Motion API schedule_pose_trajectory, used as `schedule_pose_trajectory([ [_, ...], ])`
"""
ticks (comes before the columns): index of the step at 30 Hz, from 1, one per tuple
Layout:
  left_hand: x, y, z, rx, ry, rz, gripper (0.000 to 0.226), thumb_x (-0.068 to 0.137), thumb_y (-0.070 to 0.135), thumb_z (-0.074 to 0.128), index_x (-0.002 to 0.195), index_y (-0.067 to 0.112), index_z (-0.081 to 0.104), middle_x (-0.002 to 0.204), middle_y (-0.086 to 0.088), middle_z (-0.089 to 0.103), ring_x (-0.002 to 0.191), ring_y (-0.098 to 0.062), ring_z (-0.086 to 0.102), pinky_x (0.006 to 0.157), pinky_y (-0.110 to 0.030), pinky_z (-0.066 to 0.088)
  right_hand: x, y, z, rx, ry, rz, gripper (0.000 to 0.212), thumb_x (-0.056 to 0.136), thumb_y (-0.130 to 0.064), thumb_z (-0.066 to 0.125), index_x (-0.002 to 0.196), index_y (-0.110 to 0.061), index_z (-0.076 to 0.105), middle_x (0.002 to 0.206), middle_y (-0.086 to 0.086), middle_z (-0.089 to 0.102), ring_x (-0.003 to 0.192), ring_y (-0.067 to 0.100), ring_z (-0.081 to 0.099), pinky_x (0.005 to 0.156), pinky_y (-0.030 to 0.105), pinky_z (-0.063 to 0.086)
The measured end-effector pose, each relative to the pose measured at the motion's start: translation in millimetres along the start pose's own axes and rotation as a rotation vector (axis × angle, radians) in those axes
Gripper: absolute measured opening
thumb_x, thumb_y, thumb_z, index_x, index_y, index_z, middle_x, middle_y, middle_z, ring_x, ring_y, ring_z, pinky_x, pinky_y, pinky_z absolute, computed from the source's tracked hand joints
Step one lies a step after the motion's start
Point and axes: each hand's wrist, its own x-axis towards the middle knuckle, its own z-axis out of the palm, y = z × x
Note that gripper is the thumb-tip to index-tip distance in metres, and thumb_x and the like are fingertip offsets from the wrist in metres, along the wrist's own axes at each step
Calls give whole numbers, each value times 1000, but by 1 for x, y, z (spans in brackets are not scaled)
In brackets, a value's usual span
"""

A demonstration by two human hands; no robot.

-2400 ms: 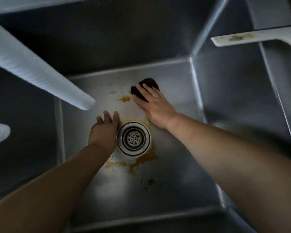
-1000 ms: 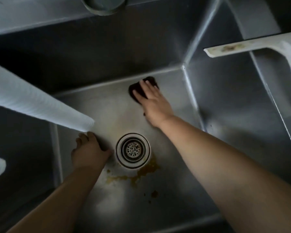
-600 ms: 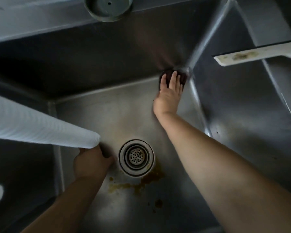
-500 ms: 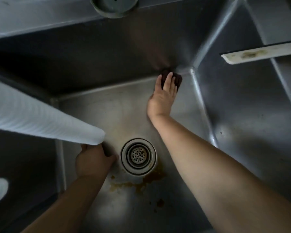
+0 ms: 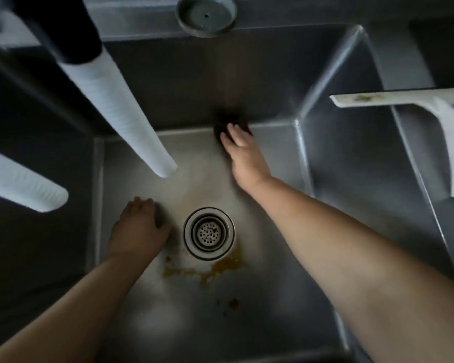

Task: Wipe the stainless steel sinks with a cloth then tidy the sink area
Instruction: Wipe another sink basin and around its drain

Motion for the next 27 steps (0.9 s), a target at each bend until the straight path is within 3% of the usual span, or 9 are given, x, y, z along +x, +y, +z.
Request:
schedule_pose_trajectory([
  [3,-6,9,-8,-2,-38,11,52,87,36,55,131,10,47,146,-17,36,138,-32,27,111,-41,30,-9,33,-23,-169,143,111,56,88,2,36,143,-9,36,155,16,18,144,30,15,117,30,6],
  [7,-17,18,-32,-5,-52,60,54,89,39,51,137,16,42,153,-8,28,144,-24,16,114,-38,22,-18,49,-20,-180,42,452,66,90,-4,41,149,-24,21,157,19,-3,145,32,-4,117,31,0],
  [9,-28,15,-50,18,-44,92,56,88,40,52,139,19,40,153,-4,27,144,-21,17,113,-38,25,-12,44,-17,-153,2,550,67,90,-5,43,149,-27,19,157,19,-4,145,31,-5,116,32,0],
  [16,-77,-27,-127,173,24,147,57,86,47,49,139,30,35,149,4,35,134,-19,37,104,-36,35,-2,-14,5,-14,2,556,69,90,3,41,150,-19,14,157,17,-5,145,27,-5,117,31,-1],
  [21,-100,-58,-154,301,55,224,64,90,53,46,146,34,21,157,7,17,141,-14,26,112,-32,28,4,-83,44,191,32,455,69,91,0,42,150,-13,9,158,13,0,145,26,-1,118,35,-3],
  [22,-105,-64,-156,350,76,270,64,90,51,47,146,32,24,156,6,19,141,-14,26,113,-32,26,5,-91,51,161,17,458,69,93,-4,41,151,-15,6,158,11,-3,145,22,-5,115,31,-8],
  [24,-113,-77,-162,412,146,386,59,81,41,63,135,22,49,145,-4,44,132,-19,44,109,-37,33,10,-101,61,101,7,458,65,94,-9,41,150,-12,8,158,12,4,145,23,1,113,25,-5],
  [25,-113,-84,-161,418,194,436,52,73,33,71,121,14,63,130,-9,59,121,-25,55,104,-42,40,12,-107,65,104,15,452,62,94,-9,41,149,-10,13,156,14,10,144,26,8,115,28,1],
  [27,-112,-101,-158,393,320,513,33,72,21,63,100,7,73,107,-13,71,107,-31,64,98,-49,44,14,-117,74,52,0,411,60,94,-6,37,150,-11,14,157,15,9,144,29,7,118,36,3],
])
